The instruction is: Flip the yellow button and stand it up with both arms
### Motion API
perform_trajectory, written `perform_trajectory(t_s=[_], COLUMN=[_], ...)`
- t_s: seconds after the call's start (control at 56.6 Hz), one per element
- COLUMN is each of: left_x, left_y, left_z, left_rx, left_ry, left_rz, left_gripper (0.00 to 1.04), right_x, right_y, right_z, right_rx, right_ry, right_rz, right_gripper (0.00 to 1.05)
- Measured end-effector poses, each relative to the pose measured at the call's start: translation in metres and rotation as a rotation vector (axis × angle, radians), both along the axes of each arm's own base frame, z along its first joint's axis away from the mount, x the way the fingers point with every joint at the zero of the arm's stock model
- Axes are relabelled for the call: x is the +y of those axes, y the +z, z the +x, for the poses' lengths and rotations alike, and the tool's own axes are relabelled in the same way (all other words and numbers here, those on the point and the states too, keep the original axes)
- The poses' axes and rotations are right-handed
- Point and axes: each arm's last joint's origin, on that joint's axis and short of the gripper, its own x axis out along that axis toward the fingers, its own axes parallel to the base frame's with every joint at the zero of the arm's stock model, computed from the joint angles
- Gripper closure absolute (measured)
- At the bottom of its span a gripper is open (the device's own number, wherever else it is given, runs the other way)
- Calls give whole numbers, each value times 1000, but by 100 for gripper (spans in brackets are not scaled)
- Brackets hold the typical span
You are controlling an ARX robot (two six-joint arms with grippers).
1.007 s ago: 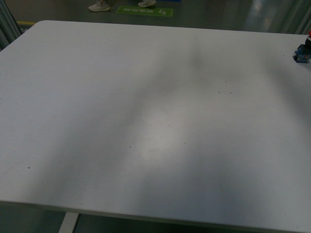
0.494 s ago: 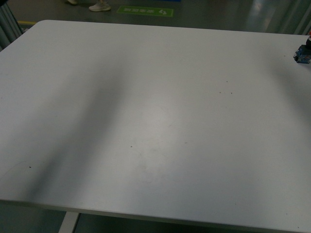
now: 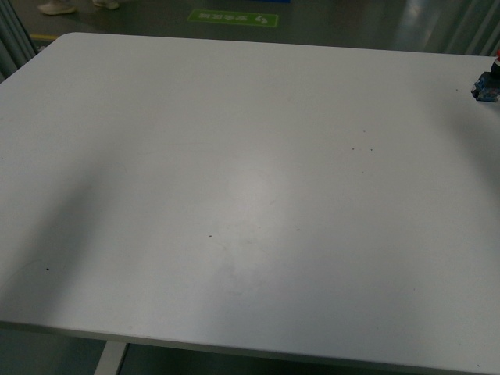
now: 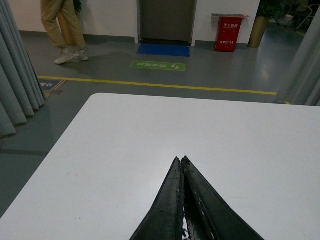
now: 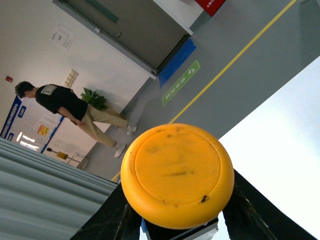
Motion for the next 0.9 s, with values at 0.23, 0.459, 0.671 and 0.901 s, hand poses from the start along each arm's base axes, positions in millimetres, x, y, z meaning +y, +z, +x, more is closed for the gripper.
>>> perform_trajectory(t_s=[0.23, 0.459, 0.671, 0.901], left_x=[15, 28, 30, 30], left_y=[-7, -19, -14, -9], left_z=[-31, -51, -64, -74], left_rx=[4, 12, -6, -22], left_ry=[4, -4, 6, 6], left_rz=[2, 1, 1, 1], left_gripper=[101, 101, 101, 101], right_x=[-9, -11, -13, -13], right_y=[-4, -7, -6, -5], right_z=[-1, -3, -5, -5], right_rx=[7, 18, 16, 17], right_ry=[-28, -30, -32, -33], right_rz=[-52, -59, -59, -59], right_gripper=[68, 68, 68, 68])
